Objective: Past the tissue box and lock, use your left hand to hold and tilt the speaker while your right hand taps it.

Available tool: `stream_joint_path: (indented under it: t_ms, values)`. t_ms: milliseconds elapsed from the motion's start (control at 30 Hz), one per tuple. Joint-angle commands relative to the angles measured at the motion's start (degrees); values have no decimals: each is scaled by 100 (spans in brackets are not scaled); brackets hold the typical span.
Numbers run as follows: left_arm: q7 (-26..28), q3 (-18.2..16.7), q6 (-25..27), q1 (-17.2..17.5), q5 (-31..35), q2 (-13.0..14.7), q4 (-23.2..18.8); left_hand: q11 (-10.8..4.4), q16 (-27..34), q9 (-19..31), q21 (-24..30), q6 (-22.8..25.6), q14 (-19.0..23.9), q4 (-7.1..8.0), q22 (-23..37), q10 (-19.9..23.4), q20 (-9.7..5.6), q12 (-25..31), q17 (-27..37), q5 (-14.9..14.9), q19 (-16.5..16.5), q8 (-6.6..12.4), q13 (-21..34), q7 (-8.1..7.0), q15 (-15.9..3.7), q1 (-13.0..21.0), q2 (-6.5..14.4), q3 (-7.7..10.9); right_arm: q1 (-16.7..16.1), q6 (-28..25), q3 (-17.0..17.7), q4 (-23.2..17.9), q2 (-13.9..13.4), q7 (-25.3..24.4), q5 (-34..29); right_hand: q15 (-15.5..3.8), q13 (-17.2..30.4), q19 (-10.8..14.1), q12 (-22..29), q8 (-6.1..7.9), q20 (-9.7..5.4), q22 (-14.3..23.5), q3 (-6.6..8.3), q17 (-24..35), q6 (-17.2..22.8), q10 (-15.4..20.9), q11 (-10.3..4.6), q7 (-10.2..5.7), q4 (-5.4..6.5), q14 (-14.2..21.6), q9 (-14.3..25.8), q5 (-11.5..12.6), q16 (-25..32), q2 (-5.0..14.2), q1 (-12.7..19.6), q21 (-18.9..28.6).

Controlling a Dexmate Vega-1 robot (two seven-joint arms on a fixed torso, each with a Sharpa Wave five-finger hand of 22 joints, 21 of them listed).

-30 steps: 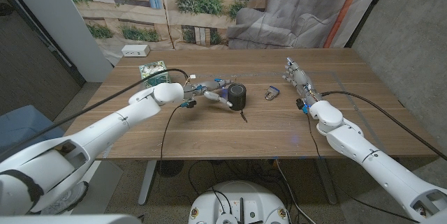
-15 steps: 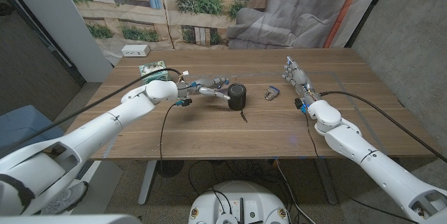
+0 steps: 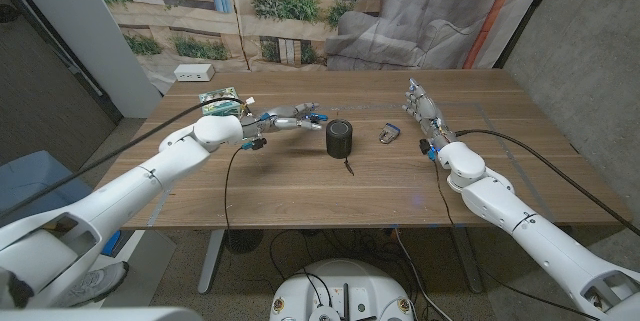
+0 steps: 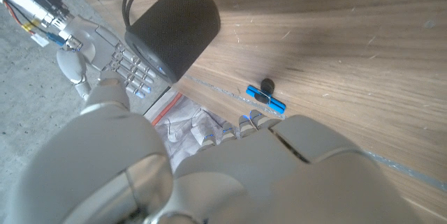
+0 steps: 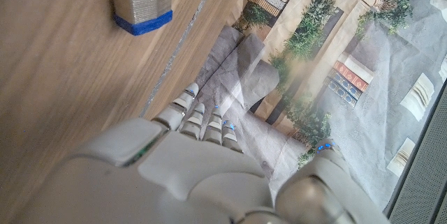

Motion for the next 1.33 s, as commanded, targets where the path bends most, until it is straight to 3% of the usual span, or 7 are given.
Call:
stream_joint_path:
  t_ms: [33, 200, 400, 967, 1133, 1333]
  values:
    - [653, -404, -593, 431, -400, -118, 286, -62, 40, 7, 63, 129, -449, 80, -1, -93, -131, 40, -4, 5, -349, 67, -8, 10, -76, -169, 65, -5, 50, 306, 1, 240, 230, -102, 1, -9, 10, -41, -10, -6, 10, 13, -21, 28, -4, 24, 24, 42, 32, -17, 2, 17, -12, 12, -111, 8]
    - [1289, -555, -746, 700, -407, -316, 336, -117, 39, 3, 95, 284, -324, 120, -3, 52, -166, 60, -9, 15, -210, 80, -17, 27, -104, -316, 146, -15, 79, 546, 10, 433, 396, -54, 94, -8, 9, -43, 2, 5, 12, 13, -38, 33, 24, 56, 23, 61, 61, -4, 1, 15, -4, 29, -156, 14]
    - [2017, -667, -1009, 859, -459, -802, 605, -144, 47, -2, 133, 529, -99, 143, -6, 276, -152, 83, -16, 34, 9, 96, -27, 45, -146, -463, 282, 0, 144, 746, 8, 615, 543, -10, 152, 0, 8, -32, 5, 10, 7, 12, -53, 37, 42, 71, 33, 72, 87, 7, 0, 13, 3, 45, -195, 23]
    - [2730, -781, -1570, 865, -790, -1682, 1436, -231, 27, -5, 148, 881, 201, 133, -7, 540, -169, 74, -22, 65, 294, 93, -32, 82, -218, -608, 558, 85, 246, 722, 87, 728, 723, 163, 557, 6, 4, -86, 21, 28, 31, 13, -88, 47, 116, 136, 47, 57, 173, 52, -4, 7, 24, 115, -305, 15]
    - [2886, -880, -1784, 859, -969, -1922, 1673, -249, 32, -4, 156, 976, 321, 156, -6, 664, -228, 84, -16, 70, 399, 80, -31, 77, -266, -698, 663, 112, 279, 764, 101, 856, 811, 355, 777, 8, 3, -84, 26, 26, 27, 13, -95, 49, 121, 156, 39, 68, 192, 68, -4, 6, 30, 130, -326, 19]
    - [2976, -940, -2070, 724, -1194, -2323, 2153, -309, 12, -5, 195, 1114, 442, 164, -8, 713, -162, 47, -16, 77, 658, 56, -31, 96, -343, -805, 811, 176, 325, 918, 105, 1105, 953, 420, 871, 23, 2, 13, 19, 19, 4, 13, -110, 52, 119, 155, 47, 43, 233, 109, -5, 4, 45, 164, -366, 59]
